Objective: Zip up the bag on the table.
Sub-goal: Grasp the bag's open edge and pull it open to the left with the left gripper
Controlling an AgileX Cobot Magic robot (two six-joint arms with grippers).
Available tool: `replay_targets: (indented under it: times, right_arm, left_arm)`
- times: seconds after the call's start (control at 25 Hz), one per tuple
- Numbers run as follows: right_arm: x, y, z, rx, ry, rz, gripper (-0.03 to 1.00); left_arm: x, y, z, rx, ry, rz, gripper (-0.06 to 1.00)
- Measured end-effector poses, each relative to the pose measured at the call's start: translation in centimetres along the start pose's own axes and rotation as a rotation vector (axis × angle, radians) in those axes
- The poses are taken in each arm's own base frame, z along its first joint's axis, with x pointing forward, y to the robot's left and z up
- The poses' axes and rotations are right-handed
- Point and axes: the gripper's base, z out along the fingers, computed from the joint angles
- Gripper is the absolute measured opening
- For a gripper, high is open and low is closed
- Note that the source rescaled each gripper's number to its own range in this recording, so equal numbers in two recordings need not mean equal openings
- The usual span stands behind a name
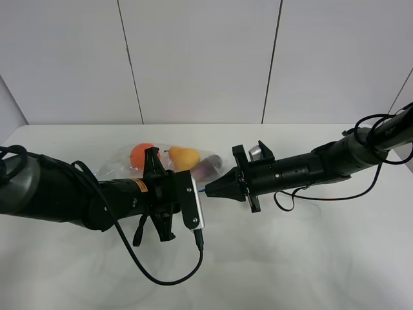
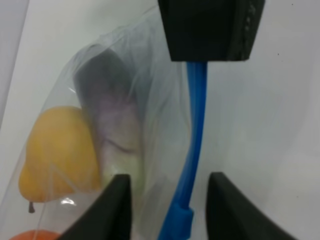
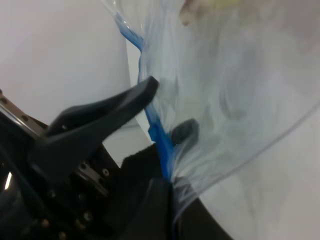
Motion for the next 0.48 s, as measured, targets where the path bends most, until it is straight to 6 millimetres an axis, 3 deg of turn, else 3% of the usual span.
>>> replay_targets:
  times: [0.2,0.48]
  right_arm:
    - [0.00,0.00,0.00,0.000,0.000,0.000,0.00]
    - [-0.02,0.01,0.00,-0.001,-0.002,0.001,0.00]
  left_arm:
    - [0.00,0.00,0.00,0.000,0.000,0.000,0.15]
    - [0.00,0.00,0.00,0.000,0.000,0.000,0.02]
